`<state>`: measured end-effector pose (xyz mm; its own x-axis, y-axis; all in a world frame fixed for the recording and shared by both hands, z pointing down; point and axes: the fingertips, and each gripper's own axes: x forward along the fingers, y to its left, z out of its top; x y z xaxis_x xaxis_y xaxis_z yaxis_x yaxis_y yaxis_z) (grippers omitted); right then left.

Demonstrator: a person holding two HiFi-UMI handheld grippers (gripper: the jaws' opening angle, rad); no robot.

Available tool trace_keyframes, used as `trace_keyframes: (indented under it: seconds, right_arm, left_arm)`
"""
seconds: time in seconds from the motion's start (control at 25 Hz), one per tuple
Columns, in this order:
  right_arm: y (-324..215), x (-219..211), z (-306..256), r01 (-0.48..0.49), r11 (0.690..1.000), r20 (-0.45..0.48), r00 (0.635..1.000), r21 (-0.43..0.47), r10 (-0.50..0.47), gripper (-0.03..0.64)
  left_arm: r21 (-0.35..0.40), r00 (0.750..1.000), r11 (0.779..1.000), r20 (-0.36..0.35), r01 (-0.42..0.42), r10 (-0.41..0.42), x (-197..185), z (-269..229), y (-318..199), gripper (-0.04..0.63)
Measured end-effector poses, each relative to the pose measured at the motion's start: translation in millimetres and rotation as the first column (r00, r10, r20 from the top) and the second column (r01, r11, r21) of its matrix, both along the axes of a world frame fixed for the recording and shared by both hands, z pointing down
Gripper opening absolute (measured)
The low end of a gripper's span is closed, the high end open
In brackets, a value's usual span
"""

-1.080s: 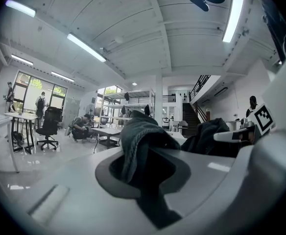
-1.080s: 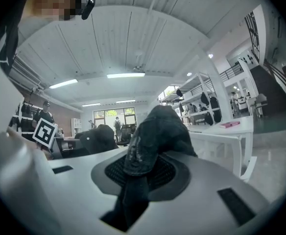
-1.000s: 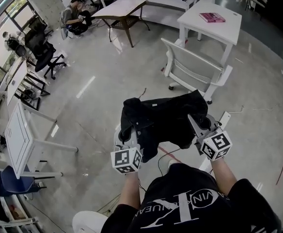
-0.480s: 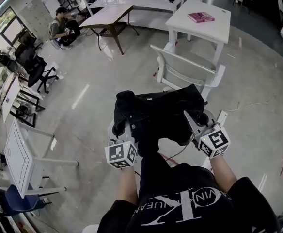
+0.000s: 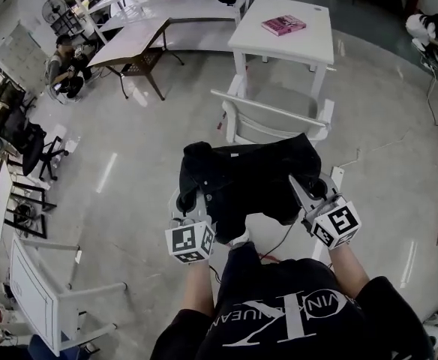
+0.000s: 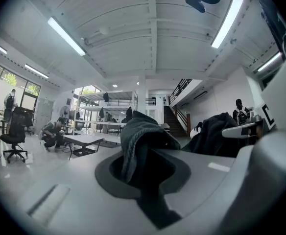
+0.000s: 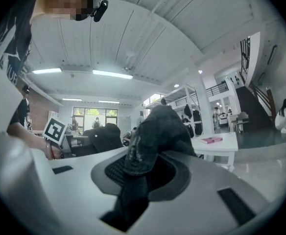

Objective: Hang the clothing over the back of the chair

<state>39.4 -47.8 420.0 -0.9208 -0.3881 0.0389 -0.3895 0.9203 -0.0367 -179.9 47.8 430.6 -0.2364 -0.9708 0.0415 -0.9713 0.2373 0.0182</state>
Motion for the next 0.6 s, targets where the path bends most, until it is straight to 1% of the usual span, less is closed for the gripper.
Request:
trace_keyframes:
  seconds: [0.08, 0.24, 0.4, 0.6]
  right_arm:
    - [-11.5, -5.8, -1.0, -0.027, 1.0, -0.004, 1.0, -0.003, 0.027, 0.094]
    - [-32.2, -17.3, -2.8, -0.078, 0.997, -0.007, 0.997, -0.004, 0.078, 0.094]
    - [-47.8, -29.8, -6.3, -0.117, 0.993, -0.015, 0.993, 0.002, 0.117, 0.094]
    - [-67.1, -40.2, -14.4, -0.177, 0.984, -0.015, 0.984, 0.011, 0.177, 0.094]
  left_arm:
    - [-0.006, 0.999, 0.999, 0.0, -0.033, 0.033, -9.9, -0.1, -19.1, 0.052]
    - [-0.012, 0.995, 0.995, 0.022, -0.102, 0.102, -26.6, -4.5, -53.1, 0.052]
    - [-0.006, 0.989, 0.989, 0.018, -0.146, 0.146, -41.3, -7.3, -79.6, 0.052]
    - [-0.002, 0.97, 0.971, 0.037, -0.241, 0.241, -47.1, -17.5, -115.8, 0.052]
